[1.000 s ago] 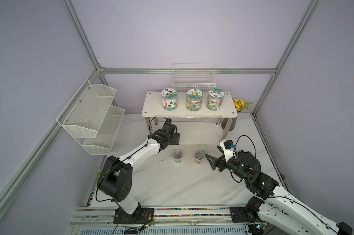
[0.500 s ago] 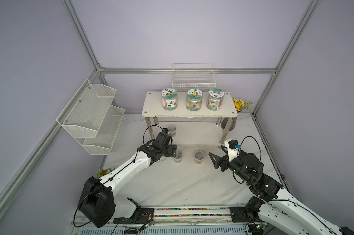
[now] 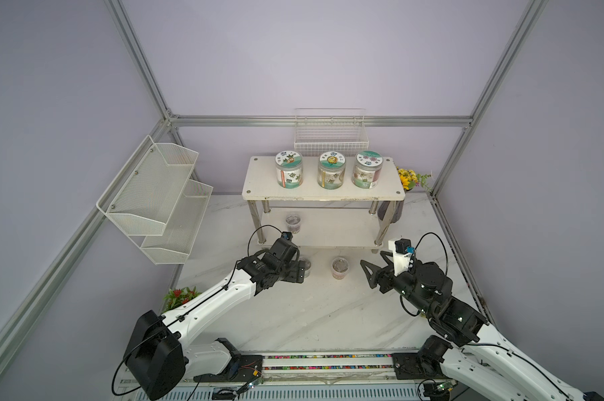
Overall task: Place the seed container on the shelf
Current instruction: Pick up the seed jar at the center of the board.
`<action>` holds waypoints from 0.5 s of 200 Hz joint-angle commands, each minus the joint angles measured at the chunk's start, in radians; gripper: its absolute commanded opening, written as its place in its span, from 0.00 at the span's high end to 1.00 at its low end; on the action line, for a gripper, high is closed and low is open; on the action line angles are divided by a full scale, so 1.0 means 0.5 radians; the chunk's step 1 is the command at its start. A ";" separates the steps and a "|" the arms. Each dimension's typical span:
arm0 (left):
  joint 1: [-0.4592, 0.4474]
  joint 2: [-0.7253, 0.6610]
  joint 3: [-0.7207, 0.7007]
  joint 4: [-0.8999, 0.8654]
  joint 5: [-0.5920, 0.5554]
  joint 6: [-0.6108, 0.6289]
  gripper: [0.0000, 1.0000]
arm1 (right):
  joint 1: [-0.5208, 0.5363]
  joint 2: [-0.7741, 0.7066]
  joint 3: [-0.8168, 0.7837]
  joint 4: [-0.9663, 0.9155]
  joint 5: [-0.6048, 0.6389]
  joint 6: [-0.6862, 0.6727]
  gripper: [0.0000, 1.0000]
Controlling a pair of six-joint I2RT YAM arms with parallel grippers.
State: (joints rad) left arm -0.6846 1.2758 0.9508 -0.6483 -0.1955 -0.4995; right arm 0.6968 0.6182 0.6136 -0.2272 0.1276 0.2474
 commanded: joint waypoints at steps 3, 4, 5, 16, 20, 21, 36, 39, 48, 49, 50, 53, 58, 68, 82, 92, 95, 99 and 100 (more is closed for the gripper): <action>-0.064 0.059 0.043 0.010 -0.045 -0.124 0.06 | 0.006 -0.072 -0.007 -0.045 0.048 0.090 0.16; -0.067 0.061 0.045 0.010 -0.048 -0.127 0.06 | 0.006 -0.073 -0.010 -0.047 0.048 0.094 0.16; -0.068 0.063 0.046 0.009 -0.049 -0.130 0.06 | 0.007 -0.075 -0.011 -0.046 0.048 0.095 0.16; -0.085 0.100 0.055 0.011 -0.056 -0.164 0.05 | 0.008 -0.104 -0.027 -0.049 0.049 0.112 0.17; -0.090 0.115 0.059 0.014 -0.054 -0.172 0.05 | 0.007 -0.109 -0.030 -0.053 0.049 0.117 0.17; -0.091 0.116 0.059 0.014 -0.054 -0.174 0.05 | 0.006 -0.111 -0.030 -0.056 0.049 0.119 0.17; -0.115 0.160 0.071 0.025 -0.072 -0.206 0.04 | 0.007 -0.128 -0.038 -0.072 0.049 0.139 0.17; -0.119 0.170 0.073 0.029 -0.071 -0.213 0.04 | 0.008 -0.129 -0.042 -0.072 0.049 0.144 0.17; -0.126 0.197 0.082 0.038 -0.072 -0.230 0.04 | 0.006 -0.129 -0.051 -0.070 0.039 0.158 0.18; -0.127 0.200 0.082 0.038 -0.072 -0.232 0.04 | 0.007 -0.129 -0.052 -0.069 0.038 0.158 0.18; -0.129 0.203 0.083 0.040 -0.072 -0.233 0.04 | 0.008 -0.129 -0.053 -0.068 0.035 0.160 0.18; -0.126 0.214 0.086 0.044 -0.071 -0.238 0.04 | 0.008 -0.127 -0.055 -0.063 0.029 0.164 0.18; -0.130 0.233 0.092 0.051 -0.073 -0.241 0.04 | 0.009 -0.123 -0.065 -0.061 0.019 0.170 0.19; -0.131 0.254 0.104 0.058 -0.080 -0.251 0.04 | 0.006 -0.120 -0.076 -0.049 0.012 0.184 0.19; -0.131 0.375 0.130 0.059 -0.086 -0.260 0.04 | 0.009 -0.117 -0.085 -0.037 0.009 0.198 0.19; -0.131 0.428 0.152 0.065 -0.083 -0.265 0.04 | 0.008 -0.118 -0.086 -0.036 0.009 0.204 0.19; -0.129 0.438 0.156 0.068 -0.083 -0.263 0.04 | 0.009 -0.119 -0.086 -0.035 0.009 0.204 0.19; -0.131 0.456 0.169 0.072 -0.082 -0.262 0.04 | 0.008 -0.120 -0.086 -0.035 0.010 0.207 0.19; -0.131 0.464 0.171 0.072 -0.082 -0.264 0.04 | 0.008 -0.121 -0.086 -0.036 0.009 0.207 0.19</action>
State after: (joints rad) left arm -0.7475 1.4651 0.9947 -0.6415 -0.2176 -0.6025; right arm 0.6968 0.5610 0.5842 -0.2474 0.1379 0.3260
